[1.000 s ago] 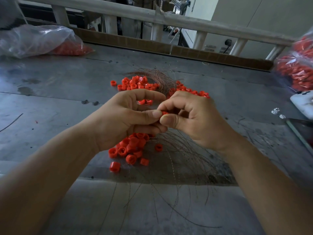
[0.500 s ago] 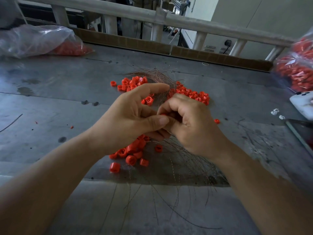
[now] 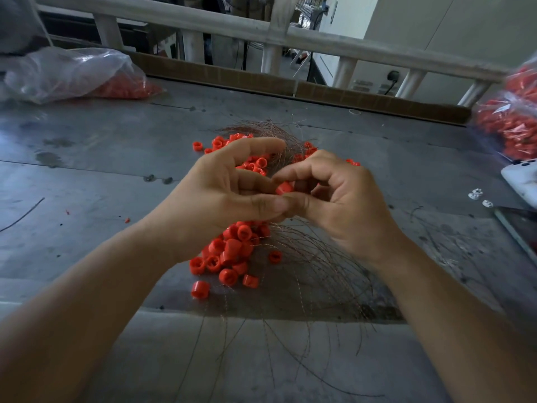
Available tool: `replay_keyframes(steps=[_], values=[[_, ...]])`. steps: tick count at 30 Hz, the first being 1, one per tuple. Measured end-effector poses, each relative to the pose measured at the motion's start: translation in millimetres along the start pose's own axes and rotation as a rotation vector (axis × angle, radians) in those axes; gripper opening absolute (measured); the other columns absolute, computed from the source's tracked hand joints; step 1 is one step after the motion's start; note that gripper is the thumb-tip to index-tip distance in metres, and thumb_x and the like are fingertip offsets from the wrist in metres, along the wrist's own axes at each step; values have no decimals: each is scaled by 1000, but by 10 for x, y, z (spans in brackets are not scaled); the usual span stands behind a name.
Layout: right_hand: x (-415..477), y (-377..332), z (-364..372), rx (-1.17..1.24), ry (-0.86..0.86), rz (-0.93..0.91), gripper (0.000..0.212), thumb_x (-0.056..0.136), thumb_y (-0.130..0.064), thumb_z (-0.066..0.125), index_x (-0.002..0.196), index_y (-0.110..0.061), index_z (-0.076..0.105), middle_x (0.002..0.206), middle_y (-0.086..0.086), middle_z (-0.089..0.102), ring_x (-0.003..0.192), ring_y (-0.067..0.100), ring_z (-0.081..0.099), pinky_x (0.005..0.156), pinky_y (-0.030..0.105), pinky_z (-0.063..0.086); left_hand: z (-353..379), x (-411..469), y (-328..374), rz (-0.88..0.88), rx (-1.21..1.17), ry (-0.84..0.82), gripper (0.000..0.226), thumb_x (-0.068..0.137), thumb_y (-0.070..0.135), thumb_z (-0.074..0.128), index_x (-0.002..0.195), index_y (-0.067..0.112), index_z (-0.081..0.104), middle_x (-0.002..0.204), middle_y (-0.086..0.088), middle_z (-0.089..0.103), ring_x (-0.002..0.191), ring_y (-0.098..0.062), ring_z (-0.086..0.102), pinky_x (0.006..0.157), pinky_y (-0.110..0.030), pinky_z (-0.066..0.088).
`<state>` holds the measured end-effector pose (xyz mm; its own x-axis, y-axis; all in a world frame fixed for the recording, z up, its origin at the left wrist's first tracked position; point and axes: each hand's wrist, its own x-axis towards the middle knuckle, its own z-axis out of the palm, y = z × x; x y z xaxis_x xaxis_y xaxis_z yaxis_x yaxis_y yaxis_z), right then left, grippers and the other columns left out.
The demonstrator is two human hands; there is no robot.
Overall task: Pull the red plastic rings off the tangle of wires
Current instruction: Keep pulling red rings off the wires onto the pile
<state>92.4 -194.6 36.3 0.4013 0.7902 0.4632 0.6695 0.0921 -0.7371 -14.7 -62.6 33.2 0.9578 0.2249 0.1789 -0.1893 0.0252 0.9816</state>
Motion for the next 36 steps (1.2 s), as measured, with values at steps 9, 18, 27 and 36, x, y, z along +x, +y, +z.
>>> replay_keyframes(steps=[9, 18, 27, 36], values=[[4, 14, -6, -18, -15, -33, 32, 67, -26, 67, 98, -26, 60, 83, -13, 55, 77, -3, 54, 63, 10, 42, -21, 8, -1, -14, -70, 20, 54, 59, 7, 63, 111, 20, 55, 69, -5, 70, 67, -17, 69, 61, -20, 54], [12, -13, 5, -177, -14, -97, 14, 80, -25, 60, 91, -18, 65, 78, -13, 51, 72, -1, 50, 63, 10, 39, -18, 5, -6, -26, -86, -47, 46, 76, 7, 68, 117, 19, 52, 80, -12, 72, 75, -24, 71, 62, -22, 55], [-40, -17, 139, -389, -44, -135, 17, 87, -12, 47, 82, -1, 58, 82, -2, 44, 70, 8, 44, 63, 14, 38, 74, -34, -4, 54, 120, -88, 55, 70, 29, 69, 120, 27, 46, 75, -7, 69, 68, -21, 68, 62, -24, 55], [-45, -36, 149, -348, 2, -184, 11, 83, -3, 50, 78, 0, 59, 79, -5, 42, 68, -2, 40, 61, 8, 34, 86, -44, -28, 86, 52, -82, 72, 66, 25, 65, 133, 29, 37, 74, -16, 66, 68, -26, 67, 63, -29, 56]])
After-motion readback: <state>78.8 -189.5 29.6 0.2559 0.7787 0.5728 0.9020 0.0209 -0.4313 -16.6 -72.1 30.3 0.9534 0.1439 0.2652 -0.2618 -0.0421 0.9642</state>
